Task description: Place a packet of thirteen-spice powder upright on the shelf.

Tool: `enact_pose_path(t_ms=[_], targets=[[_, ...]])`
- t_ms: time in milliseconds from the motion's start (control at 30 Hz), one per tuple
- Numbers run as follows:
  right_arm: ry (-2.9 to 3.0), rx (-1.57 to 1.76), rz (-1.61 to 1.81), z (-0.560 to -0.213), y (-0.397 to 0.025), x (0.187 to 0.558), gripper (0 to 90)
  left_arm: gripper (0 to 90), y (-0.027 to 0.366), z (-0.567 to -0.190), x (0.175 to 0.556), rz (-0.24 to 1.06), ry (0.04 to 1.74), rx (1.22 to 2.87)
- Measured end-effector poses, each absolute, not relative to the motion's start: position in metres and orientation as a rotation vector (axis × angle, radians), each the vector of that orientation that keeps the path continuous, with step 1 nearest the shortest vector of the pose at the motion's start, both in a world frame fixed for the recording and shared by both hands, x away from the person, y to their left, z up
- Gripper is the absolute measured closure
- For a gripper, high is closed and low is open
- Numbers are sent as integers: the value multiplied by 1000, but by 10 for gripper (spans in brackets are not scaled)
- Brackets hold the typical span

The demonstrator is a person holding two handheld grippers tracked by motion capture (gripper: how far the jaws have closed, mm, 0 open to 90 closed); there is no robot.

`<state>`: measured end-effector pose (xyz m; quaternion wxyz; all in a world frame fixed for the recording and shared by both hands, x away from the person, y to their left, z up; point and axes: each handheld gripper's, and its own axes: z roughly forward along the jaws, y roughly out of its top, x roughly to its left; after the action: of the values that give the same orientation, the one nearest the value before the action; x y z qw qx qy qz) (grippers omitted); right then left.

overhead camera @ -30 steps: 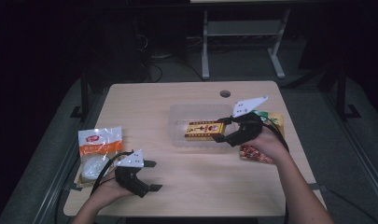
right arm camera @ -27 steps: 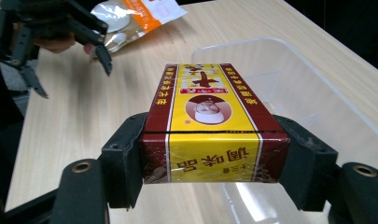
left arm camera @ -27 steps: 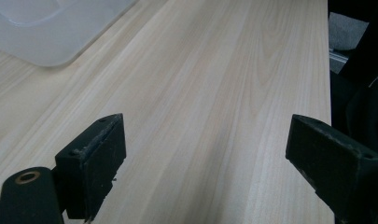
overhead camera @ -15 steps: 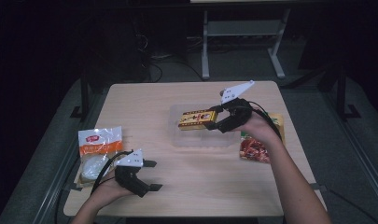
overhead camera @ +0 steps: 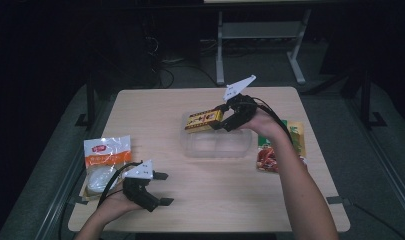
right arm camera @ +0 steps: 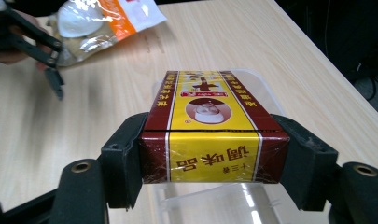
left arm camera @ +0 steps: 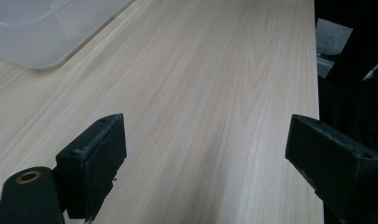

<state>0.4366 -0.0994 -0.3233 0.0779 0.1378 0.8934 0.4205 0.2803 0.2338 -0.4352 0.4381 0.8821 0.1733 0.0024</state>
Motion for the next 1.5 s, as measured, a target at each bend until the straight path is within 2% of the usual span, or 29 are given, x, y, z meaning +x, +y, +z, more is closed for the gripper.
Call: enact_pose_path(t_ms=[567,1500], targets=[[2694,390,1234,-345,-79,460,317,119,233,-436,280,-7,426,2199],[2679,322,1310,-343,-44,472,315,118,229,-438,277,-47,416,2199]])
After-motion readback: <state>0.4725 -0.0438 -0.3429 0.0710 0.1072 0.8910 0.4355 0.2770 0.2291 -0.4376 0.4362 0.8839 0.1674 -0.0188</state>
